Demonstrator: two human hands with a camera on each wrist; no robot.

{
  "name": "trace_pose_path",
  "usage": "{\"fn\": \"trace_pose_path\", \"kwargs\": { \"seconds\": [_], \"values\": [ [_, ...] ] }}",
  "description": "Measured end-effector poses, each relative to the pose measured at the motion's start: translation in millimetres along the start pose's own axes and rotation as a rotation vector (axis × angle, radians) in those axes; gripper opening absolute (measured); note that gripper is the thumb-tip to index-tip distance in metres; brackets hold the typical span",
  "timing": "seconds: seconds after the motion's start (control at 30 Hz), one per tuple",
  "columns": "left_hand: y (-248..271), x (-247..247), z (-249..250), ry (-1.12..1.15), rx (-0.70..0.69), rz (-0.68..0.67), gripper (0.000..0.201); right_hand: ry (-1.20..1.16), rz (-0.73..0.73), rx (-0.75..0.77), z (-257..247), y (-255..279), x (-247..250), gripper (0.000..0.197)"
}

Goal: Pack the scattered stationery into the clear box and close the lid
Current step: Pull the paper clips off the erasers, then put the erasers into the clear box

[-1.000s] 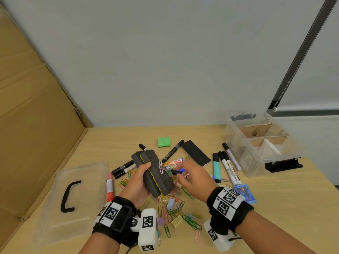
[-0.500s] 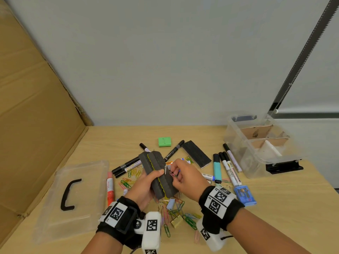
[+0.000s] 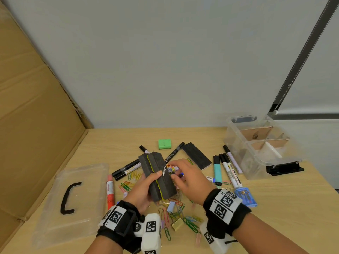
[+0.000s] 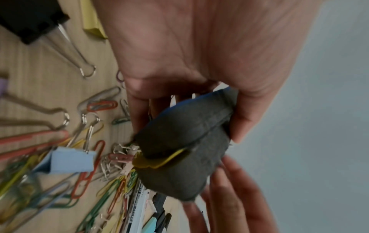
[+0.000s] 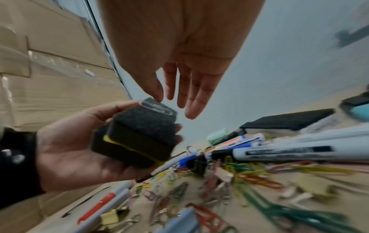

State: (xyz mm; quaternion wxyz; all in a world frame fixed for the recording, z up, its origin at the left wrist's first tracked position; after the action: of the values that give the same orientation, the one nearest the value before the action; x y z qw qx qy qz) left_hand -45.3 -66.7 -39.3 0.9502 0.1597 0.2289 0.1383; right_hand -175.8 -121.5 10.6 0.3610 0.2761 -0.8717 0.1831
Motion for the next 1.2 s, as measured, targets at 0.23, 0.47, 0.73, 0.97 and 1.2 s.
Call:
{"fn": "trace_pose_path", "kwargs": {
  "seconds": [0.23,0.47,0.73,0.97,1.2],
  "values": [
    [0,2,2,-0.055,0.007,-0.013,0.057,0.149,0.015,0.102,-16,-8,-5,0.014],
    [2,22,21,-0.034,-0.047,0.066,0.041,0.357,-0.284,-0.045,13,8,-18,0.016],
    [15,45,25,-0.007,-0.079,0.167,0.023,0.411,-0.082,-0.3,65,-18,23,0.021],
    [12,51,12,-0.015,-0.043,0.169,0.041,0.625,-0.13,-0.497,124,-54,23,0.048],
    [6,60,6,-0.011,-0.019,0.168,0.043,0.597,-0.228,-0.574,136,-65,13,0.07]
  ]
}}
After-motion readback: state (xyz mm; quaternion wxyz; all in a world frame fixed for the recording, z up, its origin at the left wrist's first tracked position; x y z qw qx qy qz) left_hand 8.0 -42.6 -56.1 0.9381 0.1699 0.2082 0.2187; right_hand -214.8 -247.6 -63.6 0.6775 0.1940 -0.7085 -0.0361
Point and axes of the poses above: each hand's wrist, its own y-axis away from the middle knuckle, its own x-axis out of the back of the hand, z = x × y, the point moved 6 cm from there along -y, towards the middle knuckle, and after that the axes turned 6 degrees about -x, right-handed, at the moved point
